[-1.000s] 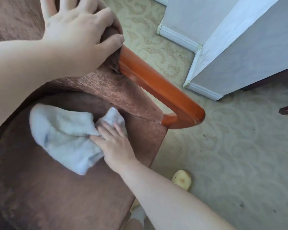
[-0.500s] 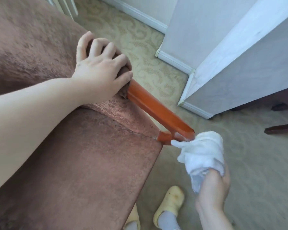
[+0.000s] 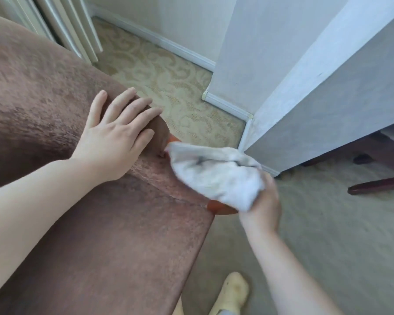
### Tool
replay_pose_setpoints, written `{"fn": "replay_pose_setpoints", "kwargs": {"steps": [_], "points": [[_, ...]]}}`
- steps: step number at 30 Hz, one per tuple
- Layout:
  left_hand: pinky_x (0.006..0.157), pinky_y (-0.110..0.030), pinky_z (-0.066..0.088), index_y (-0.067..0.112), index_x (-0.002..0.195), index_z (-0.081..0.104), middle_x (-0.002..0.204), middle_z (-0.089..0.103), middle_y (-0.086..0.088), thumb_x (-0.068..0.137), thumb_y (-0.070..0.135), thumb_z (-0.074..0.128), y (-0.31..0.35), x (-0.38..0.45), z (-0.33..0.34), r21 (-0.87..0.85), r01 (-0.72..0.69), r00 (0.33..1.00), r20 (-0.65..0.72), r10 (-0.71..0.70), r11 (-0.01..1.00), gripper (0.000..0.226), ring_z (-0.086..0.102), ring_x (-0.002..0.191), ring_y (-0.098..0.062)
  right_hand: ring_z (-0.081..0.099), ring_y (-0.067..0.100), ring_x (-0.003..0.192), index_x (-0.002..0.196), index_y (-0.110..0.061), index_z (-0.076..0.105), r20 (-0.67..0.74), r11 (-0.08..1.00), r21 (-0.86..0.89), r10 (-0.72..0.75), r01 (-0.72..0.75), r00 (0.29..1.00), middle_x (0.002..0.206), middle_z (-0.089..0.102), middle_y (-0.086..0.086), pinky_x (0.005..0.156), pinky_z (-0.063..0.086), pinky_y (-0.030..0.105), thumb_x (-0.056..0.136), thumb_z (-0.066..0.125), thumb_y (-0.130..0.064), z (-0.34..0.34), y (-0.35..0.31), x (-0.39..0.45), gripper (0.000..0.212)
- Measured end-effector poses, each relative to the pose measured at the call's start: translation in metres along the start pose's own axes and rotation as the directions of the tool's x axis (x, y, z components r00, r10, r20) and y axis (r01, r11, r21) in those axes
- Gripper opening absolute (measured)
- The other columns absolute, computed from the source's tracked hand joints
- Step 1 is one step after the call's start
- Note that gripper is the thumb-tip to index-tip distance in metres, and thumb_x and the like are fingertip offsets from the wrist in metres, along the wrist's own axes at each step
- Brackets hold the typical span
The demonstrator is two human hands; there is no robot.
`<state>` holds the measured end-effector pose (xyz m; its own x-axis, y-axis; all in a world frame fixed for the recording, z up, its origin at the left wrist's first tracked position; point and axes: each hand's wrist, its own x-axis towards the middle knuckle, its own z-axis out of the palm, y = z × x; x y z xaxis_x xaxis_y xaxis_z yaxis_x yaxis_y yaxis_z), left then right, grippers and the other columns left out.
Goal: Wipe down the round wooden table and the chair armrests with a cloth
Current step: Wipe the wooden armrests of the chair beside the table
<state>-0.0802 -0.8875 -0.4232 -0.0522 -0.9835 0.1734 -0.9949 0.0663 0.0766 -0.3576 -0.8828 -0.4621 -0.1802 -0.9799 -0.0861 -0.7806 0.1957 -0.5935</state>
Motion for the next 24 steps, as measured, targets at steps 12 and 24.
{"fn": "replay_pose_setpoints", "kwargs": {"steps": [12, 24], "points": [[0.11, -0.056, -0.015, 0.039, 0.137, 0.034, 0.148, 0.024, 0.002, 0.096, 0.045, 0.024, -0.001, 0.006, 0.019, -0.081, 0.029, 0.999, 0.027, -0.027, 0.996, 0.042, -0.001, 0.145, -0.019, 0.039, 0.032, 0.136, 0.128, -0.011, 0.055, -0.395, 0.901, 0.373, -0.064, 0.224, 0.916, 0.14, 0.048, 0.02, 0.111, 0.033, 0.039, 0.091, 0.042, -0.004, 0.096, -0.06, -0.096, 0.039], [0.111, -0.064, -0.006, 0.031, 0.136, 0.036, 0.148, 0.024, -0.004, 0.098, 0.041, 0.023, -0.002, 0.005, 0.016, -0.111, 0.031, 0.999, 0.016, -0.03, 0.993, 0.041, 0.003, 0.145, -0.029, 0.055, 0.027, 0.114, 0.112, -0.023, 0.066, 0.419, 0.997, -0.037, 0.075, -0.066, 0.905, 0.123, 0.061, 0.0, 0.084, 0.052, 0.033, 0.08, 0.057, 0.0, 0.094, 0.123, -0.057, 0.04]]}}
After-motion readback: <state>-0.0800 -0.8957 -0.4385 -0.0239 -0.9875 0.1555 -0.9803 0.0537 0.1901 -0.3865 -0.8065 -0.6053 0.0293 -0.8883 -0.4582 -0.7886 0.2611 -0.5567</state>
